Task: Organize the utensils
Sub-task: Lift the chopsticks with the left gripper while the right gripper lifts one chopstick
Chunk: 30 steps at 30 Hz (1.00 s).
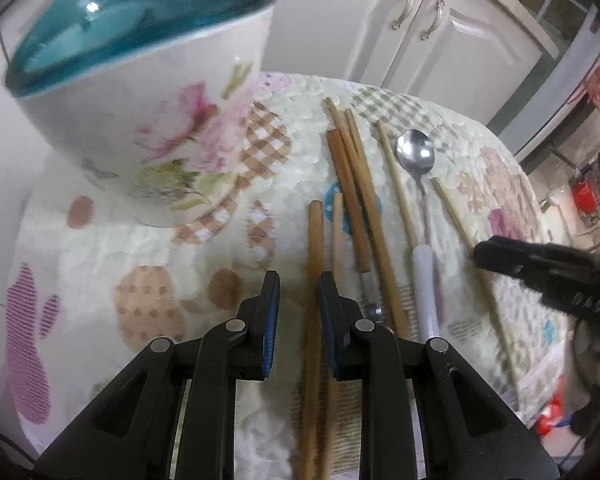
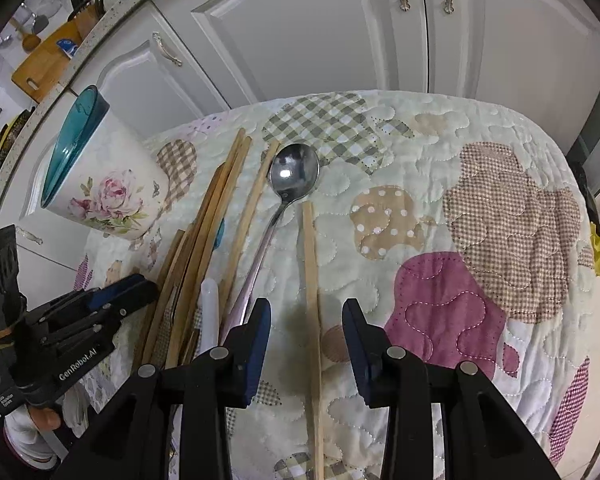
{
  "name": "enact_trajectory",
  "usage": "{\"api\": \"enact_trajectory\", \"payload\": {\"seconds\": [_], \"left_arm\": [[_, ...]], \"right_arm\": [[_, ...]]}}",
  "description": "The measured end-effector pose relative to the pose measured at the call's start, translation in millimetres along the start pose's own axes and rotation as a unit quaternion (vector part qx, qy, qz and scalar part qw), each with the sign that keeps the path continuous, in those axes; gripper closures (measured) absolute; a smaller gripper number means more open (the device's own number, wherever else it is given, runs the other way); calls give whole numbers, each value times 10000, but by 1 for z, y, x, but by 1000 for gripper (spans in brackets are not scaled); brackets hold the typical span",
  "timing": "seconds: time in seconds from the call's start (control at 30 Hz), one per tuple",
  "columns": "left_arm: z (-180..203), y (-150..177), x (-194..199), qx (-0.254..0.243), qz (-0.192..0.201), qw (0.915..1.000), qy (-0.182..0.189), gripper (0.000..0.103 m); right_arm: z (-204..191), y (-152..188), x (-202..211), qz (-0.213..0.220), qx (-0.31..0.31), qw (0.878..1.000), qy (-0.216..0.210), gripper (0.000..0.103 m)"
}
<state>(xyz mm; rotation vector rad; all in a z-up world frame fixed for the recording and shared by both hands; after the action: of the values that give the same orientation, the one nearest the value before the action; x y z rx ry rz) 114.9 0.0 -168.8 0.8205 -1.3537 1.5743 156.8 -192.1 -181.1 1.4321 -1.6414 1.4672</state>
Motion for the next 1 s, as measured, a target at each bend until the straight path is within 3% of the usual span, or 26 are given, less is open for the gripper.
{"api": "enact_trajectory", "payload": {"seconds": [0.2, 0.37, 0.47, 0.5, 0.6, 0.73, 1.0], "left_arm": [[0, -8, -7, 118, -3, 9999, -70, 84], [7, -12, -12, -28, 50, 9996, -270, 84], [9, -12, -11, -187, 85, 9994, -270, 92], [9, -12, -9, -199, 54, 9996, -175, 97], [3, -12, 3, -3, 53, 9996, 287, 97], [-4, -16, 43, 109, 363, 9970, 669, 97], [-10, -16, 131, 16, 1030, 9896, 1002, 97]], "right_arm": [[-3, -6, -6, 23, -5, 10000, -14, 68], [-7, -26, -16, 50, 180, 9996, 218, 68], [-9, -36, -33, -54, 299, 9989, 359, 82], [-10, -40, -34, 33, 392, 9983, 439, 91], [-12, -41, -32, -32, 462, 9984, 322, 98], [-16, -37, -4, 172, 497, 9986, 57, 98], [-39, -37, 77, 854, 686, 9930, -434, 98]]}}
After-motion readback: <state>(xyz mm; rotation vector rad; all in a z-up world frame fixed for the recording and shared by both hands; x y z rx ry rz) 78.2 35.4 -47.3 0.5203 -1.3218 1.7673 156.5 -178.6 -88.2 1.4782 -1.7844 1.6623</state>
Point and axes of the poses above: each gripper's, at about its wrist camera, not at the fingertips, and x roughly against the way its jaws point, z to its right, y to its underside, the point moved 4 cm from there along -x, roughly the way its jaws point, and after that the axes turned 2 degrees about x, right-handed, at the moved point
